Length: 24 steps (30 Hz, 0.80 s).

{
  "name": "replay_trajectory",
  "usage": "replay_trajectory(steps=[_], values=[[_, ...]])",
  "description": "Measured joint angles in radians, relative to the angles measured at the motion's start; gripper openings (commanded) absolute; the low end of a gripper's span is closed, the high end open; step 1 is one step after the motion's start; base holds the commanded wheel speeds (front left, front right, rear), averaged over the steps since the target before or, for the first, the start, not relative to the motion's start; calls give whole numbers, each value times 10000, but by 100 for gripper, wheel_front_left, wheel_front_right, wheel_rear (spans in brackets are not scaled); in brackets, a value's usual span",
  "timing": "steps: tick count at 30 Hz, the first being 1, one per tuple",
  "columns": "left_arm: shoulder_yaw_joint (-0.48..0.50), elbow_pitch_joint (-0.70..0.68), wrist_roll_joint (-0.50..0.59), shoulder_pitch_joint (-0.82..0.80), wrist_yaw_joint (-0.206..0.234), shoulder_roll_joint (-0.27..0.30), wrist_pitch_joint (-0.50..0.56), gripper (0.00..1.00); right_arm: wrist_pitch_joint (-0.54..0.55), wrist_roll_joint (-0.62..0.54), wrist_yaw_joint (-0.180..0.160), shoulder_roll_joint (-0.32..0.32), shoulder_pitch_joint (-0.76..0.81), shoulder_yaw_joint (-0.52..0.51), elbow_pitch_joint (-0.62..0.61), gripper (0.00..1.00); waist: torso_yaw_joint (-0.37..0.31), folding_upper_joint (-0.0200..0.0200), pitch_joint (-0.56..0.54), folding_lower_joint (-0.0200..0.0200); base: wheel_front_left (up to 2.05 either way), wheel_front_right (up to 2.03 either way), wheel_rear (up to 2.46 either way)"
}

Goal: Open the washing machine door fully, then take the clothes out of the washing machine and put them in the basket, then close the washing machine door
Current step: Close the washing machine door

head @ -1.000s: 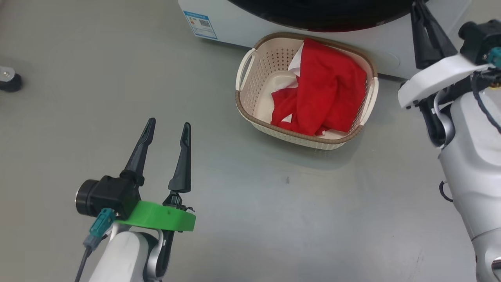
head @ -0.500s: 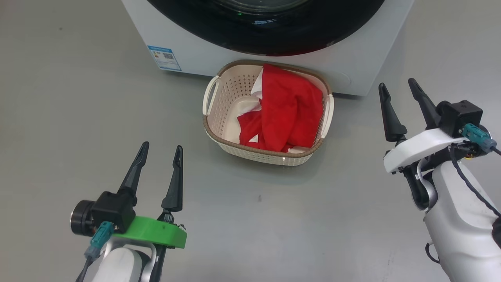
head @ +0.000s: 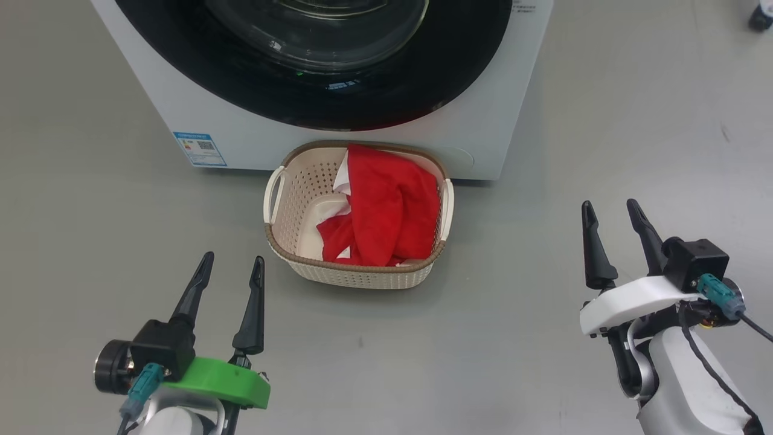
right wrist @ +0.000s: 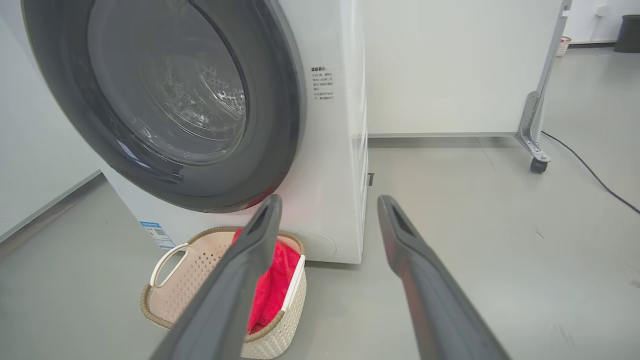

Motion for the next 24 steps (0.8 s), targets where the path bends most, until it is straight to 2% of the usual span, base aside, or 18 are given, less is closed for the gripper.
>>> replay_trajectory(steps=[4,13,24], values=[[128,2,0,161,0,90,0,100,0,-155,-36,82,459,44,-472,100,-309,0,-252,0,0,0,0],[165,21,2,420,0,123,0,100,-2,-401,-378,213,1473,-31,-1338,100,-894,0,-719,0,0,0,0],[165,148,29,598,0,125,0,100,0,-573,-558,205,2589,-161,-2000,100,-1226,0,-1124,0,0,0,0]])
